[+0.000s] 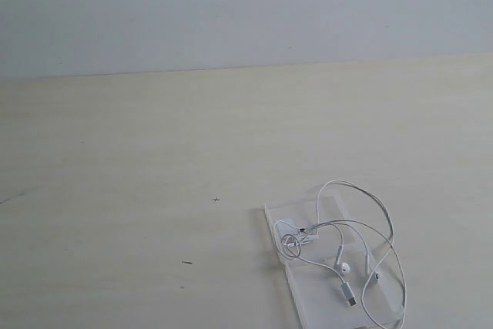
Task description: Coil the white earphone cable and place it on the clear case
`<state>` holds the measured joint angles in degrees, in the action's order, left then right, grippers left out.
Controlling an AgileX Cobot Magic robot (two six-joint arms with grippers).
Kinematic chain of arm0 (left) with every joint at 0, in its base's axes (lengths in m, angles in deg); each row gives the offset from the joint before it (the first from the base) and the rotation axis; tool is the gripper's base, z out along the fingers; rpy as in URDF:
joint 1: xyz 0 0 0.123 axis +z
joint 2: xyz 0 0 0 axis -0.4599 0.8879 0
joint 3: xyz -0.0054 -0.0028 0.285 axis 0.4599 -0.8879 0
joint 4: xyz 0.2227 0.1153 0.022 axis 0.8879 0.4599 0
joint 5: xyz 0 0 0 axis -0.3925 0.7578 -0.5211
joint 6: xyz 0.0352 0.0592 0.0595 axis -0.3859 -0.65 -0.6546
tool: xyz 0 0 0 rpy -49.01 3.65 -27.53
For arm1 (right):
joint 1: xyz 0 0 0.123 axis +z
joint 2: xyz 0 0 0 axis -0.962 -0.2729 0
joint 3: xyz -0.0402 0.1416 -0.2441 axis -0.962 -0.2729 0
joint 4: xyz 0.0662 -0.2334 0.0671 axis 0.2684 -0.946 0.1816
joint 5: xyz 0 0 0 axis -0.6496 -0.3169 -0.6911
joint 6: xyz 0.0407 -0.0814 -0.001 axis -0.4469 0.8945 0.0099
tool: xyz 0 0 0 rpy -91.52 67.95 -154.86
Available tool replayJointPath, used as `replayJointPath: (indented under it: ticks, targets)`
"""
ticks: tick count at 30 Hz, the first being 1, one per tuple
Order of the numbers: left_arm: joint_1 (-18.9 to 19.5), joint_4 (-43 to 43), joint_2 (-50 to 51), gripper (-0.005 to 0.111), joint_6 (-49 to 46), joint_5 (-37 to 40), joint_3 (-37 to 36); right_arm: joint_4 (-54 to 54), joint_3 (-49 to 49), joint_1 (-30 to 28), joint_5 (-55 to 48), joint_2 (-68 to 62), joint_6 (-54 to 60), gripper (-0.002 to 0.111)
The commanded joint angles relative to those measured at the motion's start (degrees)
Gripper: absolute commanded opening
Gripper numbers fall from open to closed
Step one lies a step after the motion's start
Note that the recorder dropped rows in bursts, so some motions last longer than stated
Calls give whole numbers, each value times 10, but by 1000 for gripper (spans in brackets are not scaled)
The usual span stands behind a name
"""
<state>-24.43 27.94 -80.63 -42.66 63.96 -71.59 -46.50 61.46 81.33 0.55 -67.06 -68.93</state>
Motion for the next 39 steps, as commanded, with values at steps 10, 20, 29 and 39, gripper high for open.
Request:
replayJointPath:
  ticks: [10, 20, 29, 39]
  targets:
    - [1, -9, -4, 0, 2, 47, -44, 0, -2, -3, 1, 4, 1, 0]
    - [1, -9, -4, 0, -27, 64, -44, 0, -2, -3, 1, 4, 1, 0]
    - [1, -9, -4, 0, -28, 64, -44, 0, -2, -3, 1, 4, 1, 0]
    - [1, -9, -4, 0, -28, 64, -44, 0, -2, -3, 1, 4, 1, 0]
